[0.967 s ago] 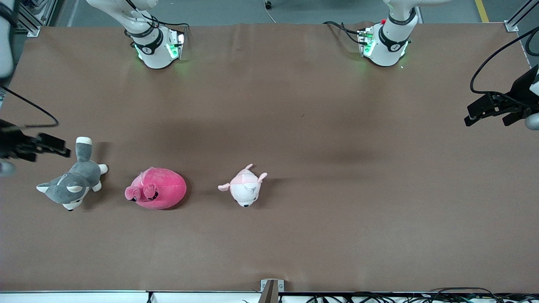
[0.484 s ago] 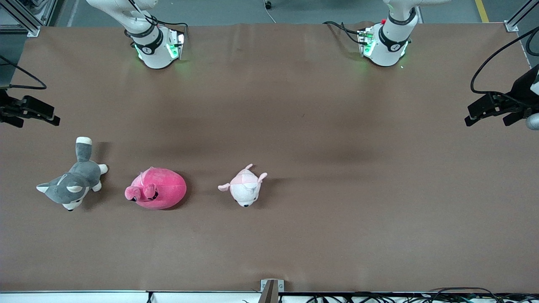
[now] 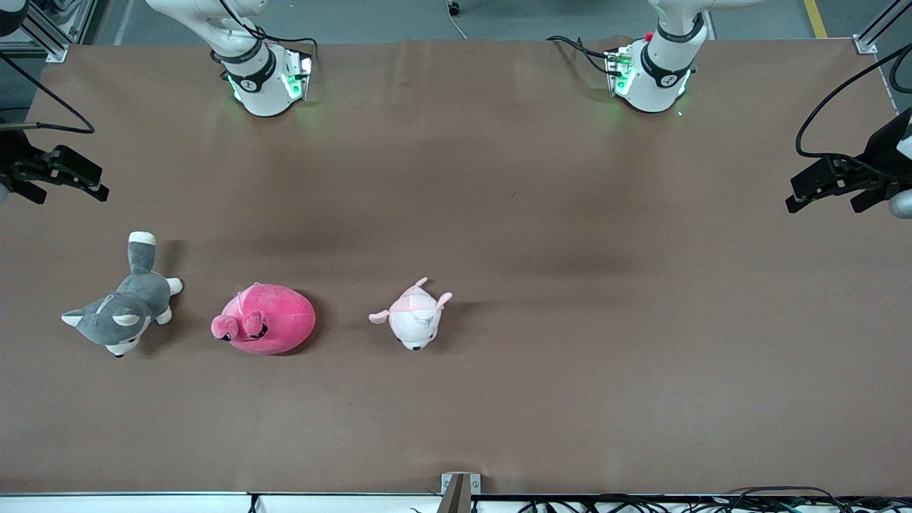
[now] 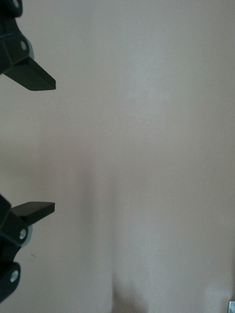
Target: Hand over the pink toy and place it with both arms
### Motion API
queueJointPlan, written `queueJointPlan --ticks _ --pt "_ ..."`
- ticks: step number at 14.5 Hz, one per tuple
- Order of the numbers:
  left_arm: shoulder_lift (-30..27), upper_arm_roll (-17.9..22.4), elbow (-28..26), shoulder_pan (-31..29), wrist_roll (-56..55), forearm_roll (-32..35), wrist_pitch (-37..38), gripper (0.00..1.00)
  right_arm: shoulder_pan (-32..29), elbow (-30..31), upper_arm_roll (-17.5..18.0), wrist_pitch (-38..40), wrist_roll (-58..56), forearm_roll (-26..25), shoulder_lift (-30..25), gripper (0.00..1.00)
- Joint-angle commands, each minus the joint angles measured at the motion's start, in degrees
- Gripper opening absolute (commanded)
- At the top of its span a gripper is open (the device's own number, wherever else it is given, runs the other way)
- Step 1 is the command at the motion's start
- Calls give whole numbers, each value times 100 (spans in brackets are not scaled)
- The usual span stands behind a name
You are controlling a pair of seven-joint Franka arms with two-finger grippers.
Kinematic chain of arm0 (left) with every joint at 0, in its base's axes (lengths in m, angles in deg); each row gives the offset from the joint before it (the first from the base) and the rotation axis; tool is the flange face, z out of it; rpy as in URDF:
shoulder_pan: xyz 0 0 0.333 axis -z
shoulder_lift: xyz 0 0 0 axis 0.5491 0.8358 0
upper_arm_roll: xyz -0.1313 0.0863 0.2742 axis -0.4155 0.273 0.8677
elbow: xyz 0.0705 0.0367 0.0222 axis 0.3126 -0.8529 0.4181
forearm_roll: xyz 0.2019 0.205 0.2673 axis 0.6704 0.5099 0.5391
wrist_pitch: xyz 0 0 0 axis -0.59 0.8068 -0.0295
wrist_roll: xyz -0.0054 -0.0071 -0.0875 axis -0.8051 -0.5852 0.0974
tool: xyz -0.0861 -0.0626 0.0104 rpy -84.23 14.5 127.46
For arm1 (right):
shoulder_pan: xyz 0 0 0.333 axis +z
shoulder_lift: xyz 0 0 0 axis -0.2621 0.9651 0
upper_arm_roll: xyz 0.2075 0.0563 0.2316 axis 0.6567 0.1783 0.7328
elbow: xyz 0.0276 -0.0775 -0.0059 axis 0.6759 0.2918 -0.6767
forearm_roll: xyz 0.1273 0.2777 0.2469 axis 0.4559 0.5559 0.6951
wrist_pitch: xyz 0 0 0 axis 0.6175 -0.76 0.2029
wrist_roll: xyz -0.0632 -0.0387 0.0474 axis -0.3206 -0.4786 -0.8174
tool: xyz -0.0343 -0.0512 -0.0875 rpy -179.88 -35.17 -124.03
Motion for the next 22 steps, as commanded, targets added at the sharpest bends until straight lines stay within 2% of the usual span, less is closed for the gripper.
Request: queueJointPlan --ticks 1,22 --pt "-55 26 23 19 83 -22 65 100 43 307 32 -94 161 -148 -249 100" --pt "-90 17 -3 19 -180 -13 126 100 26 307 15 -59 144 -78 -196 100"
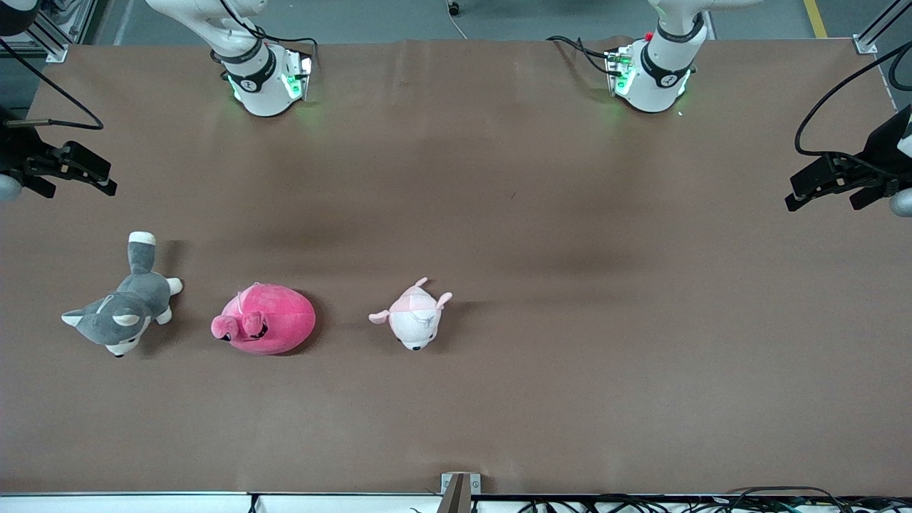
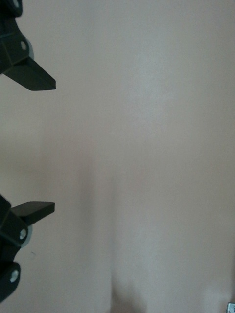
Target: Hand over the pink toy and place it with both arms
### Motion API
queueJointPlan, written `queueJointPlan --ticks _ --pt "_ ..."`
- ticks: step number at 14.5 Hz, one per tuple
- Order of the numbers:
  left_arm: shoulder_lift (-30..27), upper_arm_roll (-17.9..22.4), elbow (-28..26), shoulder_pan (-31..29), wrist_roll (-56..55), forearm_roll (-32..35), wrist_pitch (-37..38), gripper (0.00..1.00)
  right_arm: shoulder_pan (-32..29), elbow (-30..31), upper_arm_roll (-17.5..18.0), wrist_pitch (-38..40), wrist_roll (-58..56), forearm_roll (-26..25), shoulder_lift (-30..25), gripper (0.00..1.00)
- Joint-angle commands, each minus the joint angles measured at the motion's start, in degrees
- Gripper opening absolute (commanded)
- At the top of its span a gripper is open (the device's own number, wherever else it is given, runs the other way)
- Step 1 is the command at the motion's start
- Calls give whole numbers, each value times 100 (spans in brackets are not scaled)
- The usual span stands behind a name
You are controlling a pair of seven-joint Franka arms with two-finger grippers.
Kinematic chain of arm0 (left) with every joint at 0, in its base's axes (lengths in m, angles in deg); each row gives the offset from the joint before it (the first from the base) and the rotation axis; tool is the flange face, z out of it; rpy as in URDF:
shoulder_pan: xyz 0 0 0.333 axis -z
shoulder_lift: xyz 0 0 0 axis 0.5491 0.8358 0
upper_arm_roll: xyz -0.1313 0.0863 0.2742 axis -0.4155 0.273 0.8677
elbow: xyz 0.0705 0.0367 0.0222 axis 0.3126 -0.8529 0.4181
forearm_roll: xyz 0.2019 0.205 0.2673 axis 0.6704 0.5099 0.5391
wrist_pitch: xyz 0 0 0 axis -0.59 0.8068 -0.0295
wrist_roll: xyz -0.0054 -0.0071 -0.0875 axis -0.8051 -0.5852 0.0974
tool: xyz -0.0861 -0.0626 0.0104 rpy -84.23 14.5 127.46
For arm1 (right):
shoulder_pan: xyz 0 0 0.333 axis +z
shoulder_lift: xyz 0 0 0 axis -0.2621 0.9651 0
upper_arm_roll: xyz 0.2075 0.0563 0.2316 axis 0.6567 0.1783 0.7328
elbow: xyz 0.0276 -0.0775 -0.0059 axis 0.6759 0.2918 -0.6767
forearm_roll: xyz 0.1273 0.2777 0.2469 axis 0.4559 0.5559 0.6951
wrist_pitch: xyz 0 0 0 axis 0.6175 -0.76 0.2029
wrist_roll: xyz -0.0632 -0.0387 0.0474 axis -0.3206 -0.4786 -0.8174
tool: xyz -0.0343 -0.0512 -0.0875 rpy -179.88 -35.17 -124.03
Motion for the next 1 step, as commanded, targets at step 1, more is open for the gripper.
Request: queueJointPlan --ticks 1 --pt "-76 19 -3 19 -57 -13 76 100 24 134 0 -61 103 -75 -130 100"
